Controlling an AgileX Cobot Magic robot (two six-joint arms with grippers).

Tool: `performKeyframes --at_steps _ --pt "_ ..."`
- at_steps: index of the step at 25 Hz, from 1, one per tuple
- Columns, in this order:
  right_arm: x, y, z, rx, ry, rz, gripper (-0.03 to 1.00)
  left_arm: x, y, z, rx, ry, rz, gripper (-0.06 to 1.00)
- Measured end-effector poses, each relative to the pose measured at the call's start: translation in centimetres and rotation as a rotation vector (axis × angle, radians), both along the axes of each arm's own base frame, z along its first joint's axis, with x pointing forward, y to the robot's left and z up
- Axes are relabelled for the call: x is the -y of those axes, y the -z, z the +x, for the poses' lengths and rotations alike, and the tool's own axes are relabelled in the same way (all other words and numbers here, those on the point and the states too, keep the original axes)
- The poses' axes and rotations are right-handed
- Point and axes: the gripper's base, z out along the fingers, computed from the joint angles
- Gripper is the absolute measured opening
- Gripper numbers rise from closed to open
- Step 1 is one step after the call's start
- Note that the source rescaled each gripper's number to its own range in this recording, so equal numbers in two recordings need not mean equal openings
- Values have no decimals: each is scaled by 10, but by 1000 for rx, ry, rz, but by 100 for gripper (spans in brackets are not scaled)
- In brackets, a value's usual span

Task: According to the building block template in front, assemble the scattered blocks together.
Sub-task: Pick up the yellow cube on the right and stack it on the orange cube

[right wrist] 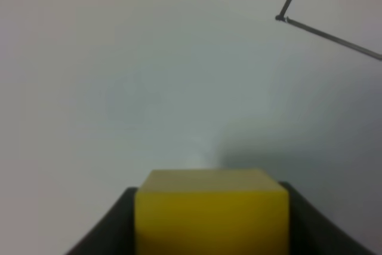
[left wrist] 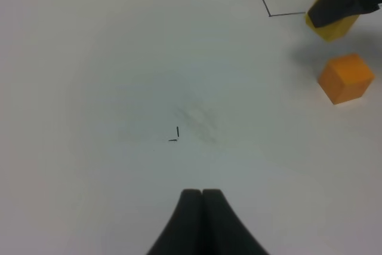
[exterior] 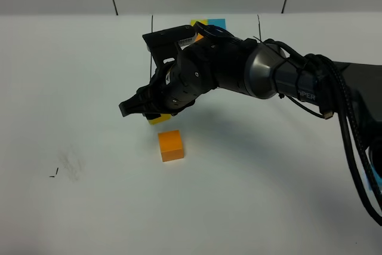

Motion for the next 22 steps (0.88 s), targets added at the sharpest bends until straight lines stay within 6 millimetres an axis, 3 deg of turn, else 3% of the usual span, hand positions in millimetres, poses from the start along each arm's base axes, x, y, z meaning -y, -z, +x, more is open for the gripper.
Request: performKeyframes --at_steps 8,22 --pt "-1 -1 7 101 -34 -8 52 0 0 0 0 0 0 0" --pt "-1 17 7 -12 128 23 52 0 0 0 0 0 0 0"
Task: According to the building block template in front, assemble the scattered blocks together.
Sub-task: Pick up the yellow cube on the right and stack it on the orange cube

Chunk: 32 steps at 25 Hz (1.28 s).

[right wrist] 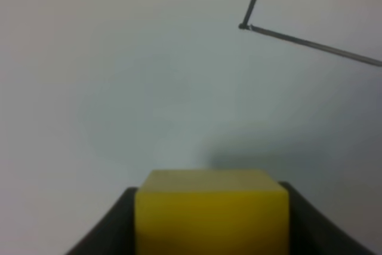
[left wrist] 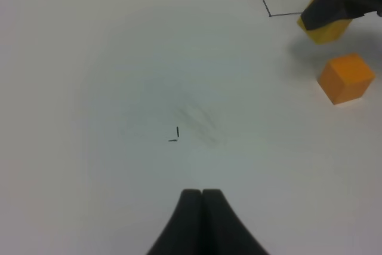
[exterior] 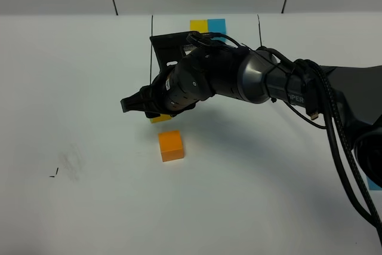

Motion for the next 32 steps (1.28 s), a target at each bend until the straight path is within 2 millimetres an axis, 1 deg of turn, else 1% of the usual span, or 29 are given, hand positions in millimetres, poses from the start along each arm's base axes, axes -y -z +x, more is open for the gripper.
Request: performKeyframes --at_steps 8,12,17,23,32 --pt "8 3 0 -48 122 -49 52 0 0 0 0 0 0 0" --pt "12 4 0 -55 152 -79 52 0 0 0 0 0 0 0" --pt "12 4 0 -52 154 -84 52 0 0 0 0 0 0 0" --pt "2 4 -8 -44 127 -75 52 0 0 0 0 0 0 0" --pt "0 3 -7 -31 121 -59 52 0 0 0 0 0 0 0"
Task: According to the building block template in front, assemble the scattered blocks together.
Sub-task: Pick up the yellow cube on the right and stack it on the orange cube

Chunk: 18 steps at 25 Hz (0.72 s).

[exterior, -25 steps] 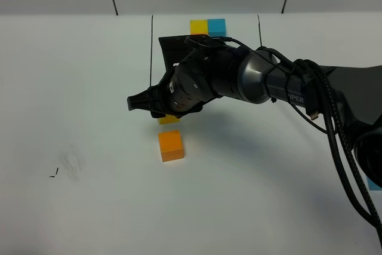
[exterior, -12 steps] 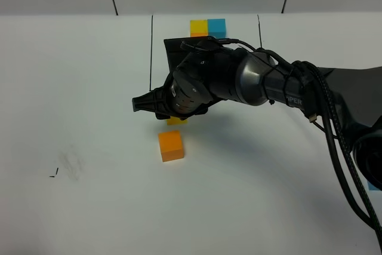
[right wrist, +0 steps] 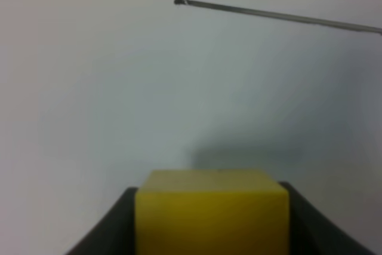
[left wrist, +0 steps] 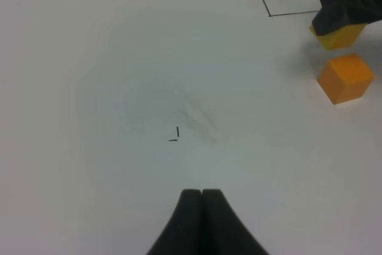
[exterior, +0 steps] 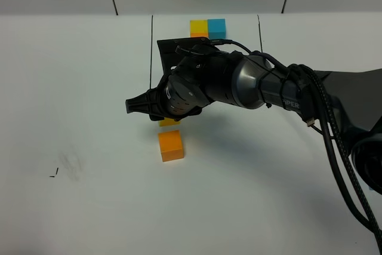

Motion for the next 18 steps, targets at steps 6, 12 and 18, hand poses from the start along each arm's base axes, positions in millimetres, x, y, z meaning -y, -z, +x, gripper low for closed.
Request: performKeyframes --at_steps 6,12,18 --pt "-6 0 -5 7 -22 1 52 0 0 0 0 0 0 0" --pt "-7 0 -6 10 -25 2 52 0 0 0 0 0 0 0" --pt "-7 -1 -6 10 -24 6 52 0 0 0 0 0 0 0"
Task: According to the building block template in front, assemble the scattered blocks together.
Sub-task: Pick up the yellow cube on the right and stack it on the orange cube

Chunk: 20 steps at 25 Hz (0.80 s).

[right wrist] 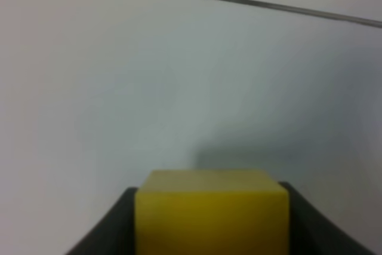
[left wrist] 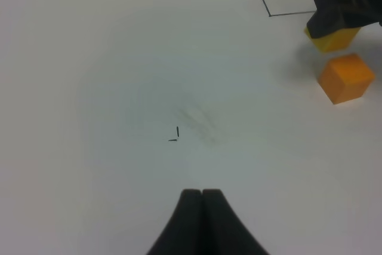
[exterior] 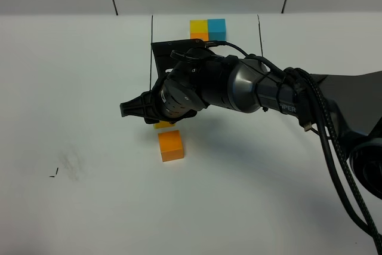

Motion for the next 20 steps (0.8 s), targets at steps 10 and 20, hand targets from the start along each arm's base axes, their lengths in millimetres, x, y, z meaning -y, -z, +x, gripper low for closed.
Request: performKeyframes --at_steps 10,20 --pt "-4 14 -3 -23 -7 -17 52 0 0 0 0 0 0 0" --pt "-4 33 -3 -52 -6 -46 52 0 0 0 0 0 0 0"
